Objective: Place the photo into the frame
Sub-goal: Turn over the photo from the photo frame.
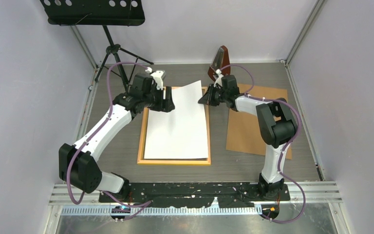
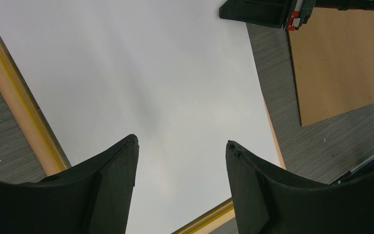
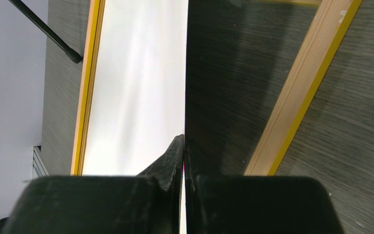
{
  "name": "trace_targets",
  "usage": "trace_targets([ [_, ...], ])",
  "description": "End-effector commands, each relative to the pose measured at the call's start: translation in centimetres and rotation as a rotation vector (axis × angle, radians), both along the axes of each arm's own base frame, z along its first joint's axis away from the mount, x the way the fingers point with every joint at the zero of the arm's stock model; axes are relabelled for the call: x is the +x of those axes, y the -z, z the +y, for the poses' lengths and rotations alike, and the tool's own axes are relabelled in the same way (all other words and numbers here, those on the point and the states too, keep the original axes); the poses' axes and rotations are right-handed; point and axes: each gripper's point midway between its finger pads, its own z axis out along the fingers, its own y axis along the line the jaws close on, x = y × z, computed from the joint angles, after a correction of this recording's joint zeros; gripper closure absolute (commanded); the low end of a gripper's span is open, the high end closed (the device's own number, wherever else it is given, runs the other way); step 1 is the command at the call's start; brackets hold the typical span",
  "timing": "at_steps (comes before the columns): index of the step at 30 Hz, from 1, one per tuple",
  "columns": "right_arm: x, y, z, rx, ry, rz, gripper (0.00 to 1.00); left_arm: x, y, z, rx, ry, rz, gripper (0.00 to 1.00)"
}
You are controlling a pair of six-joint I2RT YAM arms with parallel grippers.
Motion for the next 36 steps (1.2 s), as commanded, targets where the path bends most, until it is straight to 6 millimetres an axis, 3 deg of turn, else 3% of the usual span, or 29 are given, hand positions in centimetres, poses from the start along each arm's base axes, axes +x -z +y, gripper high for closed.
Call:
trace_targets([
  [1, 2.1, -2.2, 1.0, 0.025, 0.007, -0.088, 0.94, 0.5, -0.9, -0.1, -0.021, 0.006, -0.030, 0.34],
  [11, 2.1, -1.9, 1.6, 0.020, 0.014, -0.085, 0.94, 0.6, -1.2, 0.2, -0.024, -0.003, -0.036, 0.34],
  [27, 1.0, -2.2, 0.1, 0.018, 0.111, -0.089, 0.94, 0.4, -1.3, 0.1, -0.043, -0.001, -0.032, 0.33],
  [36, 1.4, -2.4, 0.4, 0.018, 0.098, -0.098, 0.94, 0.4, -1.3, 0.1, -0.040, -0.004, -0.034, 0.33],
])
